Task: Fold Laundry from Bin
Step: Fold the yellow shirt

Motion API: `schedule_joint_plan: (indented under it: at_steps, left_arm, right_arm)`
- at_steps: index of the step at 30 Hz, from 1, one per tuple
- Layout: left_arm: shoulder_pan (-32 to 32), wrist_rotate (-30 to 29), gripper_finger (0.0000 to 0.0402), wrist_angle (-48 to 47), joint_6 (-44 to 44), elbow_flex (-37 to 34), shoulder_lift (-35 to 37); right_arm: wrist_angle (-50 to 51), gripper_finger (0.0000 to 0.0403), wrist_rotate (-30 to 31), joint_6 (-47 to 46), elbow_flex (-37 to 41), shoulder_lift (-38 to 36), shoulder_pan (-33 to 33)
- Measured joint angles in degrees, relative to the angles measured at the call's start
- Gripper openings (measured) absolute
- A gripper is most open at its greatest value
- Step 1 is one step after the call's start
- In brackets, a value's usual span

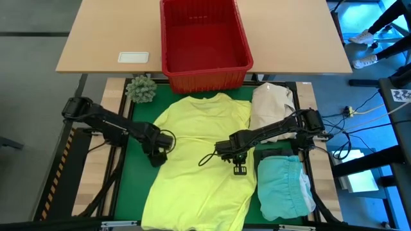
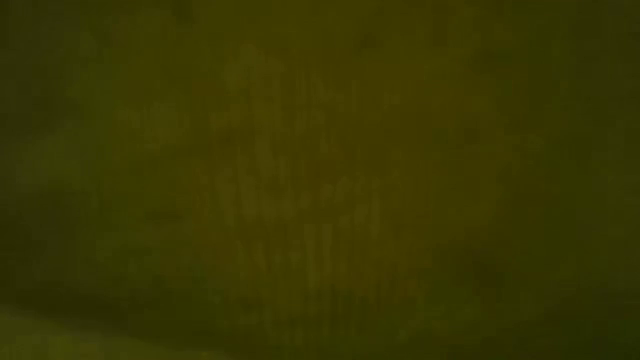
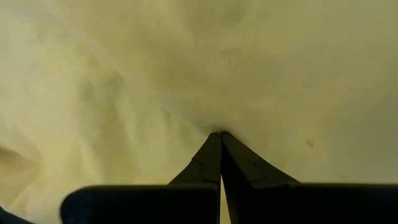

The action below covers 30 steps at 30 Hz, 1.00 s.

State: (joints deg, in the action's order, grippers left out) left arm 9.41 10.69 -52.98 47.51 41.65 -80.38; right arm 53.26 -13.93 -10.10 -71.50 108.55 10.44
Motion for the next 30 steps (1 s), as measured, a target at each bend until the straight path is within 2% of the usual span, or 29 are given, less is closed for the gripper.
schedule_joint_plan:
  at_steps: [3, 7, 9, 16, 25, 30]
  left_arm:
    - [2.1, -7.0, 0.0116, -2.9, 0.0, 4.5, 0.0]
    - [3.0, -19.6, 0.0113, -12.3, 1.6, 9.9, 0.1]
    - [2.8, -23.8, 0.011, -17.3, 3.3, 11.1, 0.1]
    - [0.2, -24.0, 0.0099, -19.7, 4.9, 7.3, 0.1]
    - [-2.9, -20.5, 0.0097, -15.6, 4.8, -0.6, 0.1]
    - [-2.2, -23.2, 0.0101, -10.3, 0.5, -0.6, 0.1]
  right_arm:
    - [-0.4, 0.0003, 0.0, 0.1, 0.0, 0.0, 0.0]
    - [-0.9, 0.0003, 0.0, 0.1, 0.0, 0.0, -0.1]
    - [-0.9, 0.0003, 0.0, 0.1, 0.0, 0.0, -0.1]
    - [-1.0, 0.0003, 0.0, 0.1, 0.0, 0.0, -0.1]
    - [-1.3, 0.0003, 0.0, 0.4, 0.0, 0.0, -0.1]
    - [-1.8, 0.0003, 0.0, 0.7, 0.0, 0.0, -0.1]
